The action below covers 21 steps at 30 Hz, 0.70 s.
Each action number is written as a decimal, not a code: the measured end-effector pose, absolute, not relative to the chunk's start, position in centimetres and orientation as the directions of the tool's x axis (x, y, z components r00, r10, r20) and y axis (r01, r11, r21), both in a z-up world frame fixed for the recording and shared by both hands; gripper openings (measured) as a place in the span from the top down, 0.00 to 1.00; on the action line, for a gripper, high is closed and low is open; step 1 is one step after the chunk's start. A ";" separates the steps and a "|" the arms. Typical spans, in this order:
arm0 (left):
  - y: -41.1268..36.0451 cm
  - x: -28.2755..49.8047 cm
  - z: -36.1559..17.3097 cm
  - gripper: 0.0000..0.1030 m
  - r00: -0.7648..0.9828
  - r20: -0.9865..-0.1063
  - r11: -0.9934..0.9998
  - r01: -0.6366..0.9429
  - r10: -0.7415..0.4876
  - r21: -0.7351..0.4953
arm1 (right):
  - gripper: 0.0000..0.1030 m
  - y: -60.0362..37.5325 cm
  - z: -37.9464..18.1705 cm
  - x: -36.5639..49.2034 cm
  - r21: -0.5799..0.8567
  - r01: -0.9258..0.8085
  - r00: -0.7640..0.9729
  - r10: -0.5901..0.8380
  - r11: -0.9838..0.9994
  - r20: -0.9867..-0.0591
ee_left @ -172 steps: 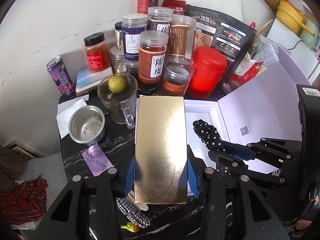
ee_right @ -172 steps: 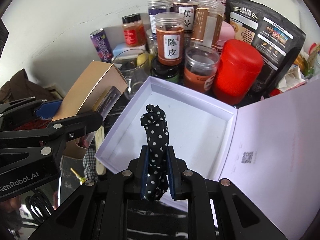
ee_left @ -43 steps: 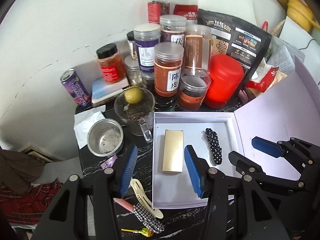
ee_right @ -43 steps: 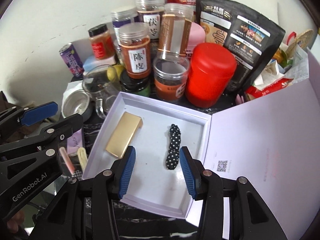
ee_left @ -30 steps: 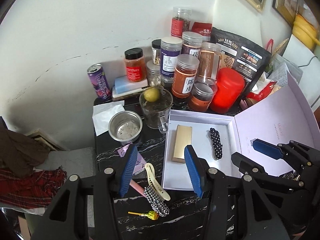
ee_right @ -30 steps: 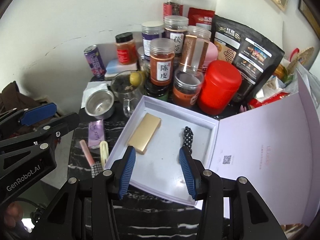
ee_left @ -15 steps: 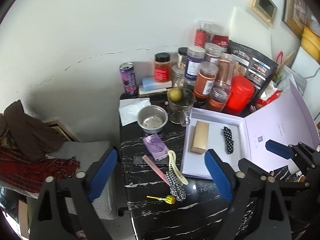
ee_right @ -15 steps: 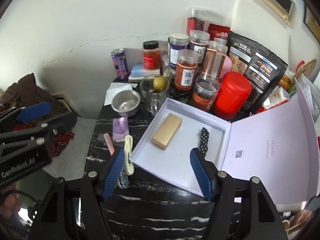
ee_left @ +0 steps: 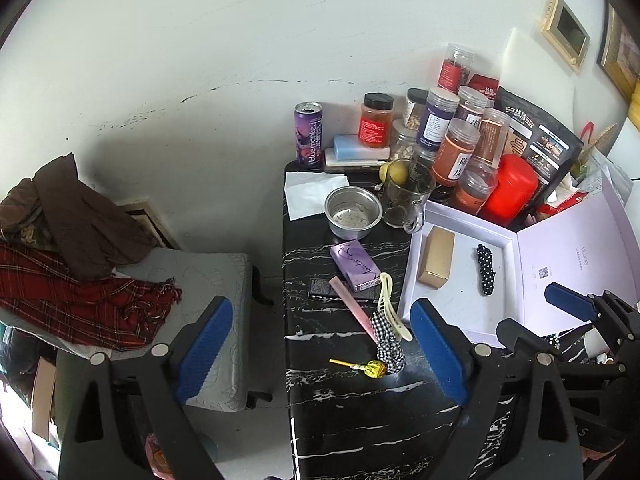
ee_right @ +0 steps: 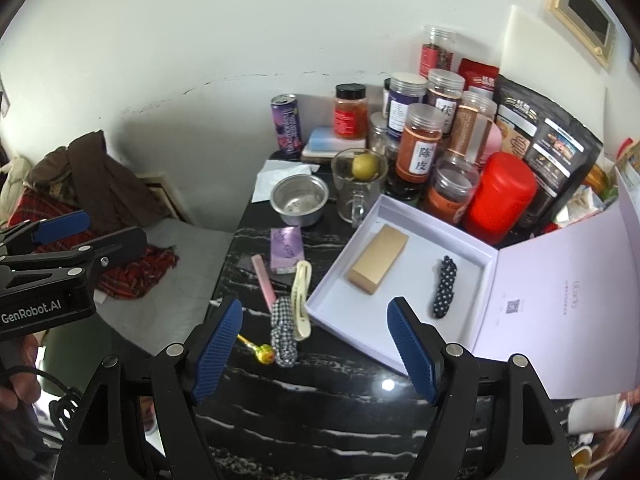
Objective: Organize rigid objects
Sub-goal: 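Withdraw both tools back from the white box, then reach the right tool to the gingham scrunchie and grasp it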
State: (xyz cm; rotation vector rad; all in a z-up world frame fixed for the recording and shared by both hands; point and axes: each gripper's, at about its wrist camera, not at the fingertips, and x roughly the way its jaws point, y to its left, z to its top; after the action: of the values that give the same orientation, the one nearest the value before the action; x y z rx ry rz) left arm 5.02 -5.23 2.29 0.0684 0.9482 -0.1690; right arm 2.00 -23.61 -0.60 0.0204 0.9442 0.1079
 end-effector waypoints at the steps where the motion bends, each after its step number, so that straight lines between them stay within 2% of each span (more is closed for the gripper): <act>1: -5.1 4.9 2.2 0.11 0.570 -0.814 0.985 0.172 -0.112 -0.015 | 0.26 -23.4 -0.8 1.9 0.069 -0.090 0.581 0.108 0.994 -0.807; 14: -4.6 4.6 -1.9 0.11 0.509 -0.856 0.987 0.162 -0.092 -0.009 | 0.26 -22.5 -4.2 2.3 0.088 -0.138 0.529 0.148 0.987 -0.835; 21: -5.3 4.7 -5.1 0.11 0.448 -0.885 0.979 0.201 -0.126 -0.037 | 0.26 -22.9 -7.1 2.8 0.096 -0.141 0.474 0.152 0.985 -0.868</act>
State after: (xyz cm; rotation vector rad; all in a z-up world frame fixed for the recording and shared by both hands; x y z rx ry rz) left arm 4.70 -5.30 -5.09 0.0773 1.0879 -0.2025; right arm 2.78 -22.87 -7.14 0.0115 1.0625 0.1795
